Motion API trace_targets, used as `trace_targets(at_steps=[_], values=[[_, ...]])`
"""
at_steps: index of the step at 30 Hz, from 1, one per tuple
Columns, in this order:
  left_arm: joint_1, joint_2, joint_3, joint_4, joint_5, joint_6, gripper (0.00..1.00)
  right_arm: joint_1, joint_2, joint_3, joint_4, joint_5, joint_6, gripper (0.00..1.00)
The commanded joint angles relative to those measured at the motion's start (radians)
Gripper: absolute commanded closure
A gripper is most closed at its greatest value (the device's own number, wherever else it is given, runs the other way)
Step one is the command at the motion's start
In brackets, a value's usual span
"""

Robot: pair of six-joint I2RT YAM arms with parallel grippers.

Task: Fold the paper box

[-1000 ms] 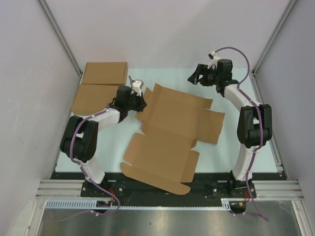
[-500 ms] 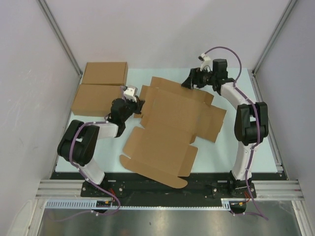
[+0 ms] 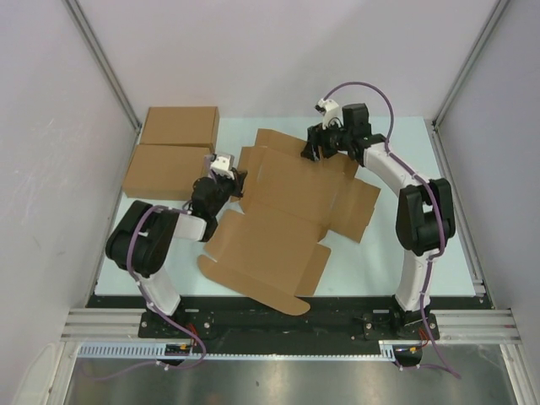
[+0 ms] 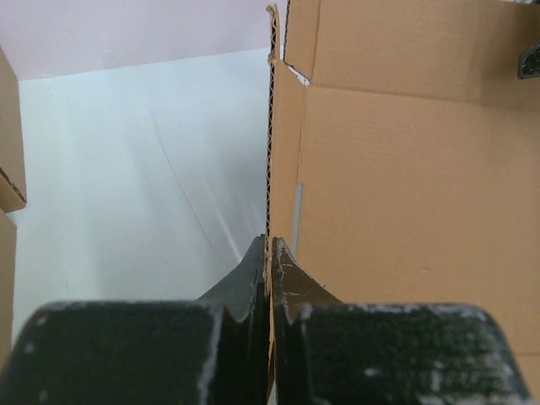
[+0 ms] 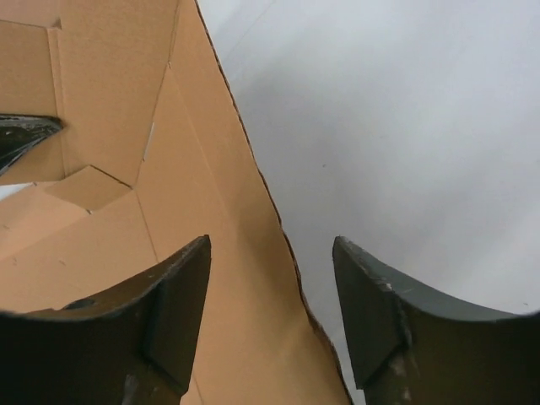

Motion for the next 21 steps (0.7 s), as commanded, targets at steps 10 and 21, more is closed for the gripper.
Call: trace_targets(at_steps=[10,21], values=[[-0.038,0.120,0.043,0.402,0.014,-0.133,0.74,0.103,-0.263,-0.156,-0.007,0.225,-0.079,0.75],[-0.037,0.095,-0.006,0.443,0.020,-0.172,0.59,0.264,-0.333,-0.249,0.003,0.486,-0.204,1.00]])
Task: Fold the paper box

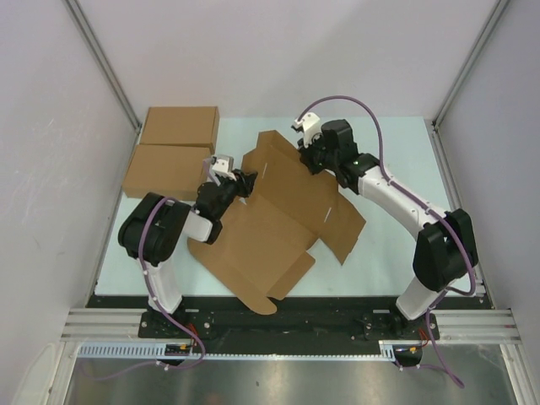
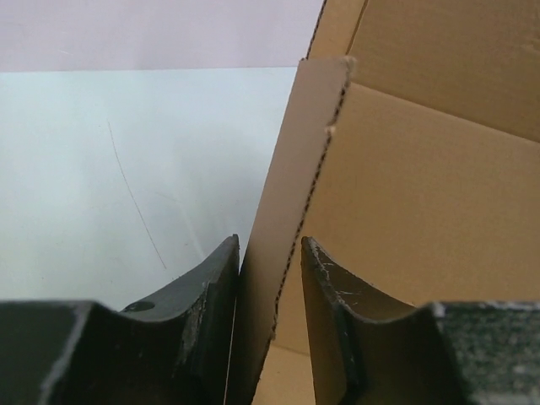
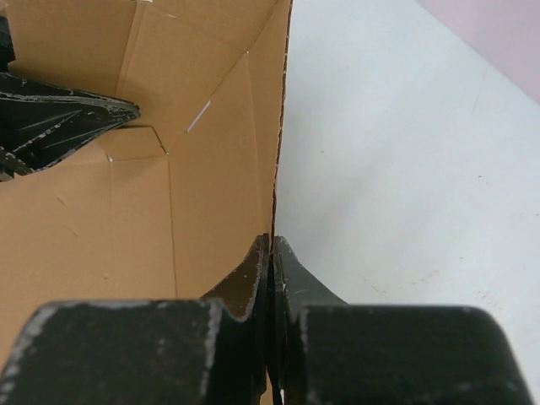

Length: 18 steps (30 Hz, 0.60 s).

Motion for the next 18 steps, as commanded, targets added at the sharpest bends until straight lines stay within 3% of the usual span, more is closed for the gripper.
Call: trace_targets(at_steps=[1,7,8,9,11,12,13,14,18], values=[[-0.008,-0.034,-0.018,0.233,0.013,-0.023,0.59,0.069,-0.040,-0.042,0.017,0.139,-0.094,1.00],[-0.005,-0.070,-0.038,0.207,0.023,-0.007,0.54,0.135,-0.090,-0.150,0.100,0.322,-0.186,1.00],[-0.004,-0.077,-0.037,0.198,0.025,-0.006,0.58,0.143,-0.095,-0.165,0.117,0.334,-0.195,1.00],[-0.002,-0.079,-0.035,0.192,0.027,-0.007,0.75,0.150,-0.103,-0.180,0.129,0.346,-0.208,1.00],[-0.002,-0.080,-0.038,0.195,0.024,-0.013,0.92,0.166,-0.107,-0.202,0.146,0.368,-0.208,1.00],[-0.004,-0.079,-0.043,0.202,0.024,-0.018,1.00,0.167,-0.107,-0.202,0.150,0.371,-0.194,0.94],[-0.005,-0.077,-0.060,0.239,0.019,-0.023,1.00,0.167,-0.109,-0.200,0.155,0.371,-0.179,0.82],[-0.011,-0.071,-0.070,0.264,0.001,-0.023,1.00,0.167,-0.110,-0.199,0.164,0.369,-0.154,0.57],[-0.016,-0.071,-0.098,0.307,-0.018,-0.012,1.00,0.167,-0.092,-0.153,0.152,0.365,-0.133,0.39]])
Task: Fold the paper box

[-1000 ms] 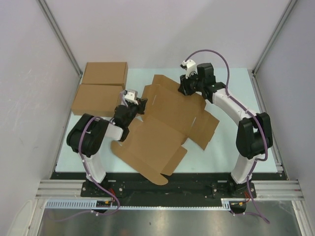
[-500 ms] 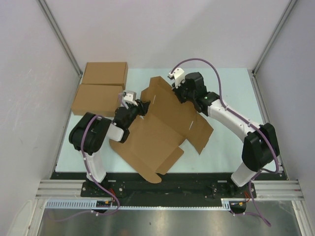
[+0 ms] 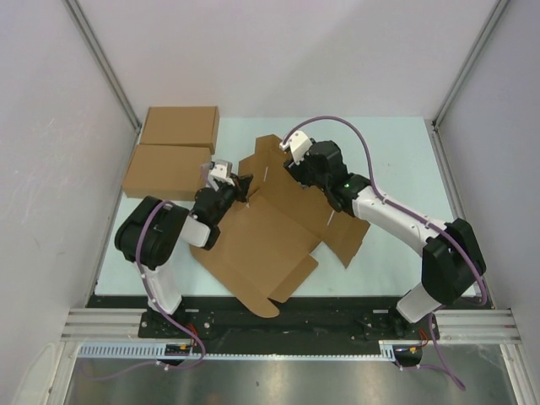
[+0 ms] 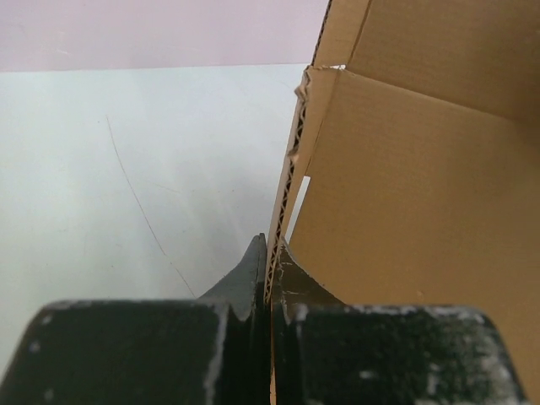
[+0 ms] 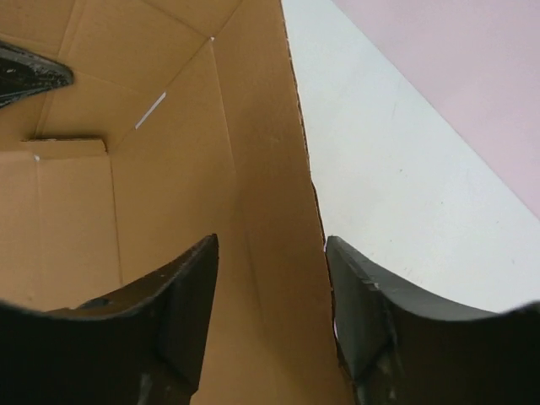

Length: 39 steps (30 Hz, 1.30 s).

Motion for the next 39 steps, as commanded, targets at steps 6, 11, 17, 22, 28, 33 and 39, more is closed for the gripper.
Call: trace_targets(at_steps=[6,11,17,22,28,33,39], values=[[-0.017,-0.036,-0.038,0.294,-0.020,-0.013,0.99,-0.002,0.050,0.174,-0.066,0.010,0.033,0.32],[-0.024,-0.037,-0.044,0.299,-0.026,0.010,0.98,-0.030,0.135,0.336,-0.188,-0.063,0.032,0.31],[-0.034,-0.046,-0.049,0.294,-0.042,0.049,0.96,-0.056,0.211,0.435,-0.240,-0.143,0.055,0.32],[-0.034,-0.054,-0.050,0.297,-0.055,0.061,0.95,-0.067,0.240,0.451,-0.258,-0.200,0.062,0.32],[-0.034,-0.056,-0.053,0.301,-0.066,0.066,0.95,-0.094,0.276,0.471,-0.277,-0.273,0.084,0.35],[-0.035,-0.053,-0.053,0.305,-0.062,0.072,0.95,-0.099,0.273,0.451,-0.258,-0.245,0.091,0.37],[-0.044,-0.056,-0.053,0.299,-0.045,0.113,0.97,-0.131,0.279,0.509,-0.246,-0.252,0.090,0.28]])
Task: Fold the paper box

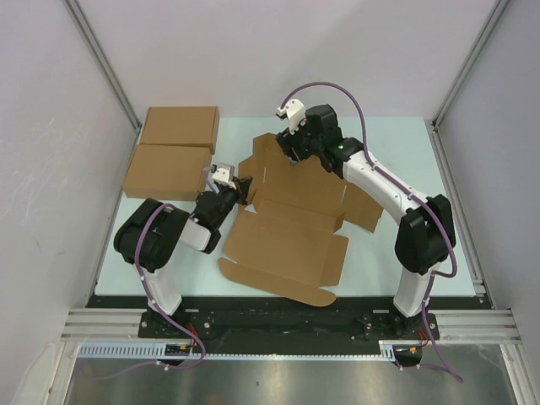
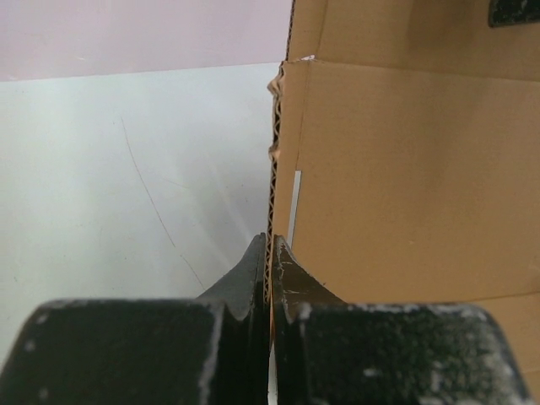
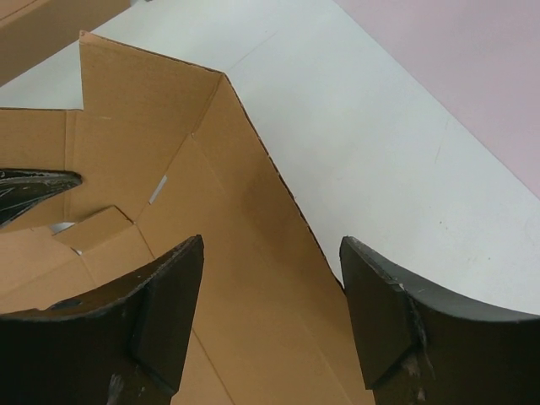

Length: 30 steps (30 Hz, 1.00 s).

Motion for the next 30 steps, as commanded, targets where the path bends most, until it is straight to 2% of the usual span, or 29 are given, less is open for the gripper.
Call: trace_targets(at_steps=[1,7,9,17,20,24,27,30], values=[[-0.020,-0.036,-0.012,0.278,0.015,0.068,0.97,-0.033,0.027,0.082,-0.023,-0.028,0.016,0.28],[-0.030,-0.039,-0.020,0.294,0.053,0.116,0.97,-0.086,0.055,0.109,-0.054,-0.130,0.021,0.29],[-0.030,-0.034,-0.031,0.327,0.055,0.130,0.97,-0.111,0.053,0.103,-0.062,-0.215,0.033,0.31],[-0.030,-0.001,-0.029,0.387,0.054,0.118,0.95,-0.136,-0.008,-0.005,-0.045,-0.350,0.048,0.35],[-0.031,0.007,-0.023,0.389,0.054,0.112,0.94,-0.128,-0.016,-0.022,-0.045,-0.342,0.048,0.42],[-0.033,0.006,-0.018,0.389,0.051,0.108,0.92,-0.114,-0.027,-0.036,-0.040,-0.322,0.050,0.63],[-0.033,0.009,-0.018,0.389,0.043,0.105,0.91,-0.114,-0.042,-0.046,-0.033,-0.312,0.056,0.69],[-0.034,0.012,-0.017,0.389,0.043,0.093,0.82,-0.104,-0.056,-0.052,-0.034,-0.293,0.050,0.73]])
